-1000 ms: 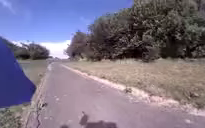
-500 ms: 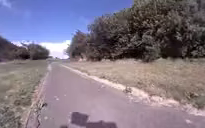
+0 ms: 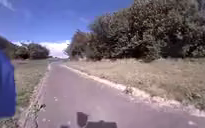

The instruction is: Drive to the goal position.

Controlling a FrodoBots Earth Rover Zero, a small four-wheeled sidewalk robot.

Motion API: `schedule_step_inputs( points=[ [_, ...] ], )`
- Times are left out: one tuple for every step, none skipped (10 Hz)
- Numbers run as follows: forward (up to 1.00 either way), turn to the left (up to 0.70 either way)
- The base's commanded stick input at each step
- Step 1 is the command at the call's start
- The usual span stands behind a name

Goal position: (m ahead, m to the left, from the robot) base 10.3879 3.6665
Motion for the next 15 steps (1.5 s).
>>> schedule_step_inputs(
  points=[
    [0.7, 0.1],
    [0.7, 0.2],
    [0.7, 0.16],
    [0.7, 0.07],
    [0.7, 0.0],
    [0.7, 0.0],
    [0.7, 0.01],
    [0.7, 0.17],
    [0.7, 0.32],
    [0.7, 0.35],
    [0.7, 0.35],
    [0.7, 0.35],
    [0.7, 0.35],
    [0.7, 0.35],
    [0.7, 0.35]
  ],
)
